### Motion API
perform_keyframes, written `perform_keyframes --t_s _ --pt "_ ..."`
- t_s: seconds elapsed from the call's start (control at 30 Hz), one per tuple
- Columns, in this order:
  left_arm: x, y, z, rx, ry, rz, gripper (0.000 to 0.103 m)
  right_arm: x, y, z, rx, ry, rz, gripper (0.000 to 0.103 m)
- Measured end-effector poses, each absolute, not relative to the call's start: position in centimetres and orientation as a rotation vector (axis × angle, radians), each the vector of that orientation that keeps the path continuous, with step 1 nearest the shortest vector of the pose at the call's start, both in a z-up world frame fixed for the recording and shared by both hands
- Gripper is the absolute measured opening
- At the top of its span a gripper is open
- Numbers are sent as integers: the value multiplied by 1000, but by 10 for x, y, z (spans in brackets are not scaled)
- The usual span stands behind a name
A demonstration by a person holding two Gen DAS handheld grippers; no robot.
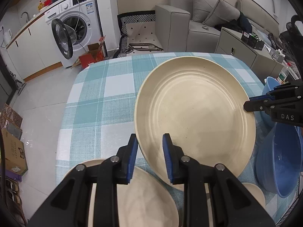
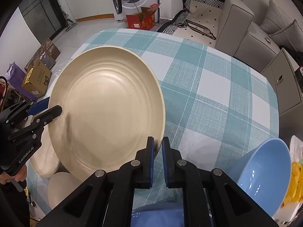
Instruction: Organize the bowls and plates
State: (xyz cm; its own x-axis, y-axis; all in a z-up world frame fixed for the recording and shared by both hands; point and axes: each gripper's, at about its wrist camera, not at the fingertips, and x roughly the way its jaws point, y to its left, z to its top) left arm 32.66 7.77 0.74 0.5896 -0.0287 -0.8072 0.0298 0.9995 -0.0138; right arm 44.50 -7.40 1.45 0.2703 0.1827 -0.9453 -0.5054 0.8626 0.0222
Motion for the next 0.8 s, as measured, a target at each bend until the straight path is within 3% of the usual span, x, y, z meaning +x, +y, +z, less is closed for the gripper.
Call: perform_keyframes --t_s 0.8 --pt "262 75 52 2 828 -16 25 380 -84 73 -335 1087 508 9"
